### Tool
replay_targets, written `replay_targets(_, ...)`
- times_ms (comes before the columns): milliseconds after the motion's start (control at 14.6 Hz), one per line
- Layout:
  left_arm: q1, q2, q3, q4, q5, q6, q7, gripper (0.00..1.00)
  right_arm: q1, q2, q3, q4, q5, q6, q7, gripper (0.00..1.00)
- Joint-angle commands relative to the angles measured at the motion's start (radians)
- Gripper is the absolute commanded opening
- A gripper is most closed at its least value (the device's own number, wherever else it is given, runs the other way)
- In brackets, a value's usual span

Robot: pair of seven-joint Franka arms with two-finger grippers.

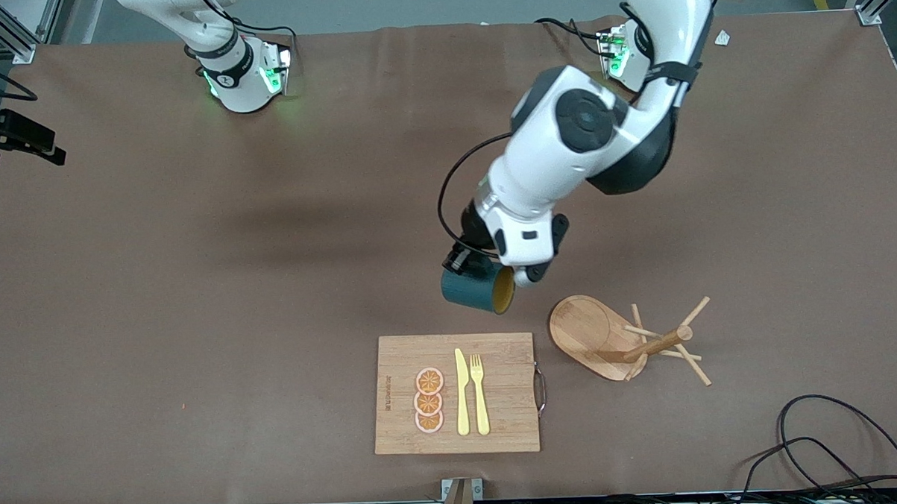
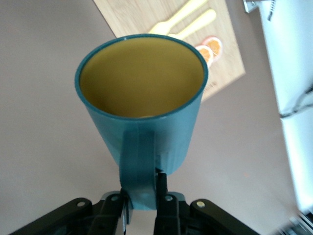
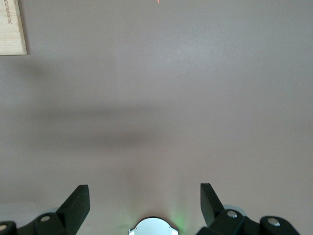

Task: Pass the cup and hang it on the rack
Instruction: 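Lift the mug with the left gripper toward the wooden rack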

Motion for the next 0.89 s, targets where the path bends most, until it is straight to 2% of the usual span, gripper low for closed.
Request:
replay_targets(0, 0.059, -0.039, -0.007, -0.03, -0.145, 0.022, 0.126, 0.0, 0.001, -0.034, -0.001, -0.034, 0.004, 0.015, 0.004, 1.0)
replay_targets(206, 0.126, -0.047, -0.005, -0.044, -0.306, 0.027, 0.258, 0.0, -0.001, -0.036, -0.001, -0.031, 0.006, 0.015, 0.007, 1.0)
replay_targets(480, 0.186, -0.055, -0.007, -0.079, -0.438, 0.025, 0.404, 0.0, -0.001, -0.037, -0.001, -0.031, 0.009, 0.003, 0.033, 1.0)
replay_targets(617, 0.223, -0.065, -0.007, -0.125, -0.539, 0.022, 0.487, 0.0, 0.001, -0.039, 0.003, -0.031, 0.009, 0.001, 0.034, 1.0)
replay_targets(822, 0.267, -0.105, -0.007, -0.222, -0.611, 0.014, 0.617, 0.0, -0.002, -0.046, 0.002, -0.031, 0.007, -0.012, 0.033, 1.0)
